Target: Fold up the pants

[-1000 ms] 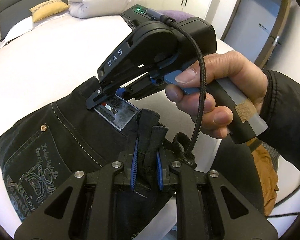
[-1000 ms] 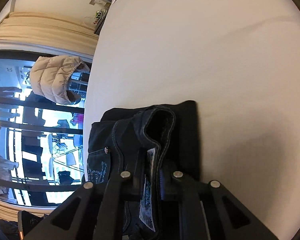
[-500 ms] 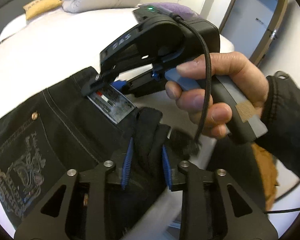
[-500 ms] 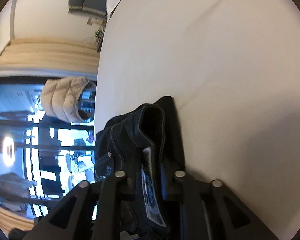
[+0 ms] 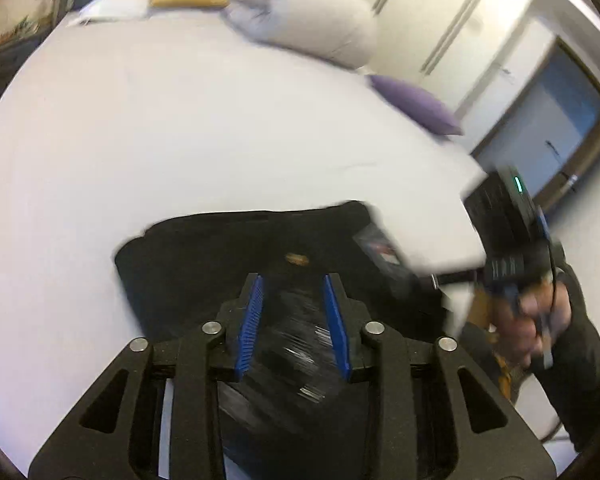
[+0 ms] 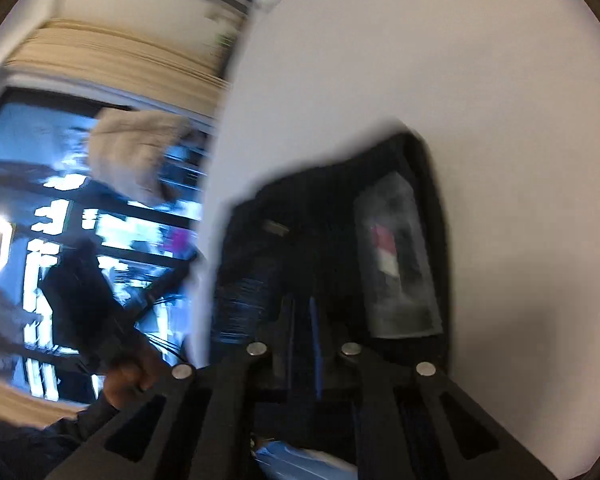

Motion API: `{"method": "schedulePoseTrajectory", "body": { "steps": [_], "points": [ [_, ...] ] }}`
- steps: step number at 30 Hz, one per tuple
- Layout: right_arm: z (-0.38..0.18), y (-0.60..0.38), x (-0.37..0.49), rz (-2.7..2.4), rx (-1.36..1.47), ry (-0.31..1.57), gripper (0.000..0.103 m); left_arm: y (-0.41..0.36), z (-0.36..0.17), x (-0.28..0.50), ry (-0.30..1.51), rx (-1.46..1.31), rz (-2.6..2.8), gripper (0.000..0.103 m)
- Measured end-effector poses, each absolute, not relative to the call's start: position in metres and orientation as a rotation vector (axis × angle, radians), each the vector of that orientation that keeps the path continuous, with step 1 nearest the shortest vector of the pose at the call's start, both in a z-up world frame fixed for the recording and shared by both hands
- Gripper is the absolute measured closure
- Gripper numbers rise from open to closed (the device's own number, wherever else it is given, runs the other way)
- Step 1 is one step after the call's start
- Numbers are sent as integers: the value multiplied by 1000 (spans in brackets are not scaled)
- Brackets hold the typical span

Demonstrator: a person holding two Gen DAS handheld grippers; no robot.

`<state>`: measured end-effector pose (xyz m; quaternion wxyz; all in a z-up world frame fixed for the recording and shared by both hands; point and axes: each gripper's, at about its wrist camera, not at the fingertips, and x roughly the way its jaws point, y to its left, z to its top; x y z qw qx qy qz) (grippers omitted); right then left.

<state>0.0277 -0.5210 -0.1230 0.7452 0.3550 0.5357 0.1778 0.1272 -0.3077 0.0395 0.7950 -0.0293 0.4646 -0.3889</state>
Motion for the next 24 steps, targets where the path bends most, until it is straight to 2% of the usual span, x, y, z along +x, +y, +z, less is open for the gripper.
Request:
{"method": "schedulePoseTrajectory", "body": {
  "steps": [1, 5, 10, 18, 24],
  "points": [
    [-138, -523, 28, 357, 776, 1206, 103, -309, 28, 139, 1042, -77, -830, 86],
    [-159, -537, 21, 357, 921, 1149, 103, -306, -15, 158, 1144, -111, -830, 90],
    [-157, -532, 22, 336, 890, 1150, 103, -294, -25, 132, 1114, -156, -833, 90],
    [-158, -527, 19, 324, 884, 1134, 103, -298, -13, 25, 993, 41, -892, 91],
    [-137, -527, -5, 305, 883, 1104, 103, -291, -14, -9, 942, 141, -901, 91]
  ]
}}
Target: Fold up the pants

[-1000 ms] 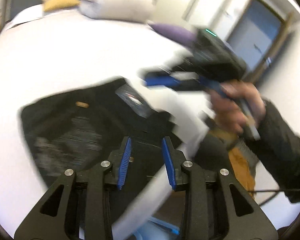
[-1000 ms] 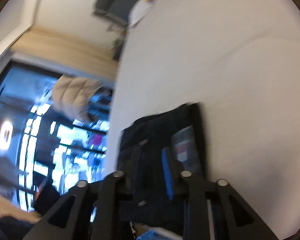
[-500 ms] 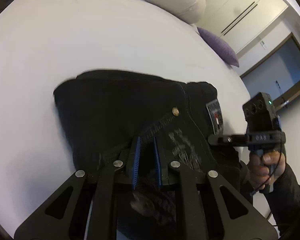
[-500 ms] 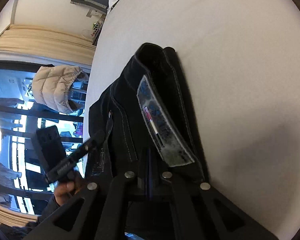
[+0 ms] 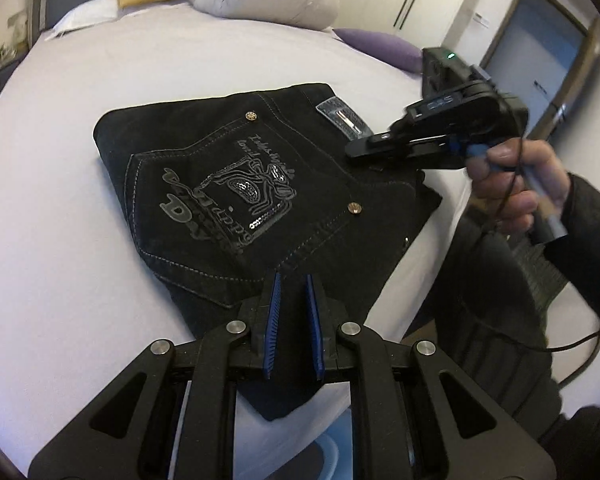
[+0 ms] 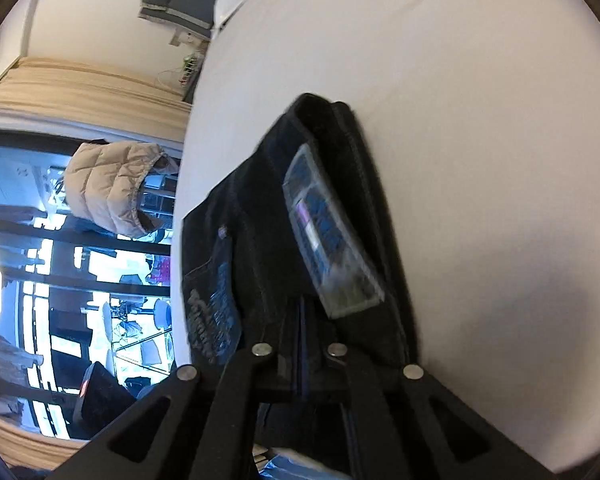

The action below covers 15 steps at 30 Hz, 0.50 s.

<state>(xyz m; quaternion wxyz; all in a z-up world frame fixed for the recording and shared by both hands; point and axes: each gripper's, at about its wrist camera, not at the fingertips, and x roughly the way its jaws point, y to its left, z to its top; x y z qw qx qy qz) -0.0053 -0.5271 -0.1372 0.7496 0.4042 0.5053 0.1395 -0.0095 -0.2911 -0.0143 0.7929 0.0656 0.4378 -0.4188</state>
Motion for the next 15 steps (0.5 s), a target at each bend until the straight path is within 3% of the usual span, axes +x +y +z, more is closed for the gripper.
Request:
{"method": "schedulePoseTrajectory", "body": {
  "steps": [7, 11, 12, 14, 15],
  "points": [
    [-170, -544, -35, 316, 1037, 1008, 103, -296, -39, -1, 929, 119, -949, 91],
    [-158, -543, -40, 320, 1016, 974, 99, -287, -30, 3, 949, 72, -948, 90],
    [-146, -544, -43, 316, 1000, 959, 92, -278, -21, 4, 965, 36, -939, 90],
    [-123, -552, -56, 323, 1003, 871, 49, -261, 2, 8, 941, -22, -907, 89],
    [-113, -558, -61, 312, 998, 825, 36, -248, 15, 10, 904, -61, -888, 89]
  ]
}}
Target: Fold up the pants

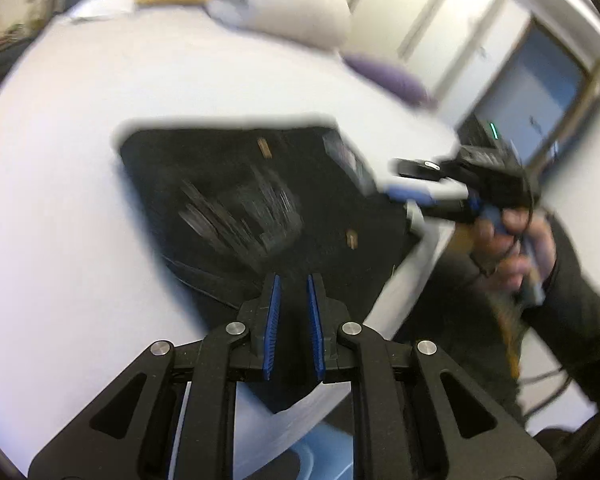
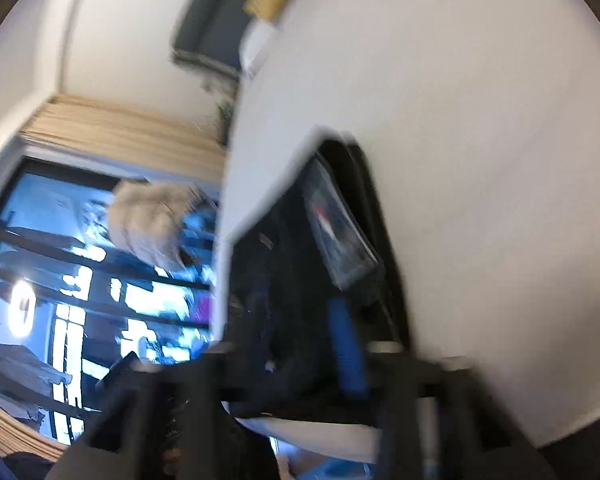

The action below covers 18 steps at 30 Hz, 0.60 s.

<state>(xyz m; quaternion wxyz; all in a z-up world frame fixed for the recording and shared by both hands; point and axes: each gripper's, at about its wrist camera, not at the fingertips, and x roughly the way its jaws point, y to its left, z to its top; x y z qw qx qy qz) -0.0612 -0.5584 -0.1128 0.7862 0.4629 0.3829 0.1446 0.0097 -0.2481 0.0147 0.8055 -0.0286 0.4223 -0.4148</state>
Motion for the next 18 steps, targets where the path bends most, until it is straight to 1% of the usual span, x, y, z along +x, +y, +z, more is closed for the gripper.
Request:
{"method": "schedulePoseTrajectory", "body": {
  "steps": [1, 2, 4, 5, 7, 9, 13, 15, 16, 18],
  "points": [
    [-105, -564, -64, 297, 991, 796, 34, -238, 22, 13, 881, -97, -868, 83],
    [-99, -572, -65, 273, 985, 782, 33, -227, 25, 21, 876, -137, -839, 55],
    [-101, -584, -57, 257, 987, 808, 33, -215, 18, 40, 904, -207, -772, 7],
    [-108, -589, -47, 242, 990, 855, 33, -208, 13, 47, 910, -241, -751, 7],
    [-120, -591, -36, 237, 1004, 919, 33, -205, 1, 65, 985, -320, -759, 7],
    [-135, -589, -24, 227, 1005, 995, 36, -207, -12, 78, 1043, -394, -773, 7],
    [-145, -582, -8, 274, 992, 1043, 37, -229, -32, 92, 1150, -407, -799, 7],
    [-149, -580, 0, 284, 998, 1063, 43, -243, -45, 98, 1206, -417, -814, 7],
    [-151, -579, 4, 289, 1000, 1073, 44, -247, -50, 100, 1229, -424, -820, 9],
    [-154, -576, 10, 298, 997, 1101, 50, -254, -55, 106, 1247, -445, -822, 16]
  ]
}}
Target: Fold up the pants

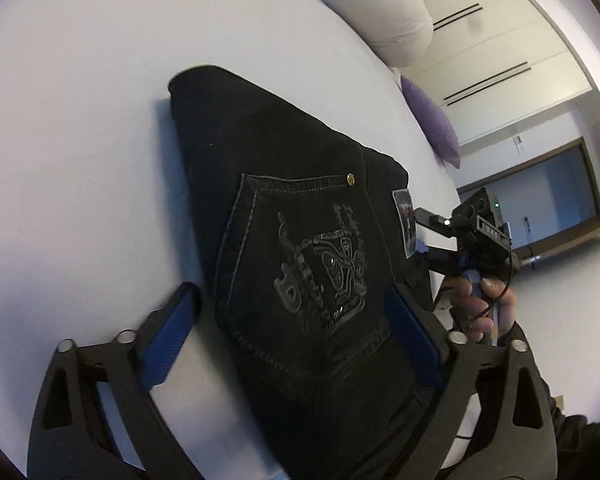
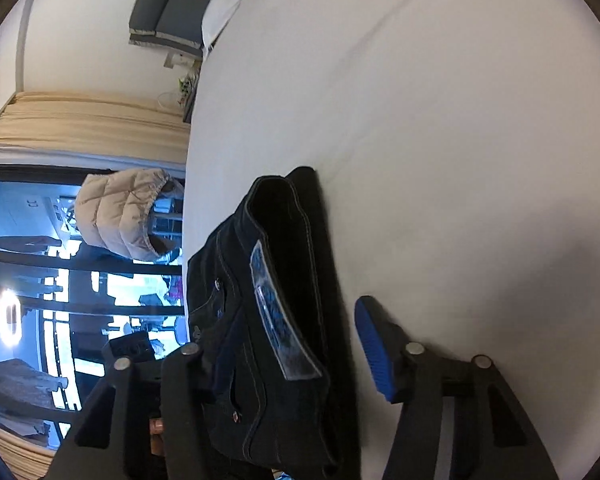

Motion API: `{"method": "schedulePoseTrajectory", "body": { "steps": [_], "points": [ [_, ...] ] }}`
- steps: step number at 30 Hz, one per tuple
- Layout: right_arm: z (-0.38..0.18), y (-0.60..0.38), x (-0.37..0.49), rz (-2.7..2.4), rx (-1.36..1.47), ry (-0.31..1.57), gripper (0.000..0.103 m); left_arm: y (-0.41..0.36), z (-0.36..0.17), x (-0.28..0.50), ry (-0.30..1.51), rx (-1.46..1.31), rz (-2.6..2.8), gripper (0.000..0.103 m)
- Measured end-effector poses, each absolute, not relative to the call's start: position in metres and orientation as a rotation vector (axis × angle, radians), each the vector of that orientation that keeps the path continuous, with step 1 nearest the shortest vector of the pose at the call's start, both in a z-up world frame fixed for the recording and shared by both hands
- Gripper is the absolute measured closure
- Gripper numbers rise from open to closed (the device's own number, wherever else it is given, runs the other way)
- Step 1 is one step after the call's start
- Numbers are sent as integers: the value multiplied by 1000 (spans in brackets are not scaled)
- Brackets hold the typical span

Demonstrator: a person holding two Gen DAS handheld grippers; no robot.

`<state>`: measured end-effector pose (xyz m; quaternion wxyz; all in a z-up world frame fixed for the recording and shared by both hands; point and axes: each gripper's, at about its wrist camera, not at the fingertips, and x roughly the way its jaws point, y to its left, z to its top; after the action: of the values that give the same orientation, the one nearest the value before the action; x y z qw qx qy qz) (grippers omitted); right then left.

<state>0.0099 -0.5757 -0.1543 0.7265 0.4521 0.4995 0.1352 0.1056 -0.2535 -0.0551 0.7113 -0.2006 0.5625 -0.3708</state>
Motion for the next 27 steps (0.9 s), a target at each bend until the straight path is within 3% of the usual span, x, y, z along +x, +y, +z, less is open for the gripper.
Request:
{"method": "schedulePoseTrajectory", "body": {
  "steps": [3, 5, 6, 8, 15, 27],
  "points": [
    [-156, -567, 20, 313, 965, 1141, 55, -256, -63, 114, 1285, -487, -832, 27],
    [-156, -559, 29, 311, 938, 1162, 60, -252, -68, 120, 1306, -503, -813, 56],
    [-155, -555, 33, 308, 927, 1168, 67, -252, -72, 123, 1318, -508, -798, 64],
    [-154, -547, 35, 284, 884, 1181, 72, -245, -75, 124, 1332, -537, -798, 70],
    [-128, -530, 29, 220, 775, 1137, 84, -259, -68, 127, 1300, -461, -810, 80],
    [-49, -480, 105, 326, 700, 1021, 85, -210, 29, 199, 1107, -297, -776, 81]
  ]
}}
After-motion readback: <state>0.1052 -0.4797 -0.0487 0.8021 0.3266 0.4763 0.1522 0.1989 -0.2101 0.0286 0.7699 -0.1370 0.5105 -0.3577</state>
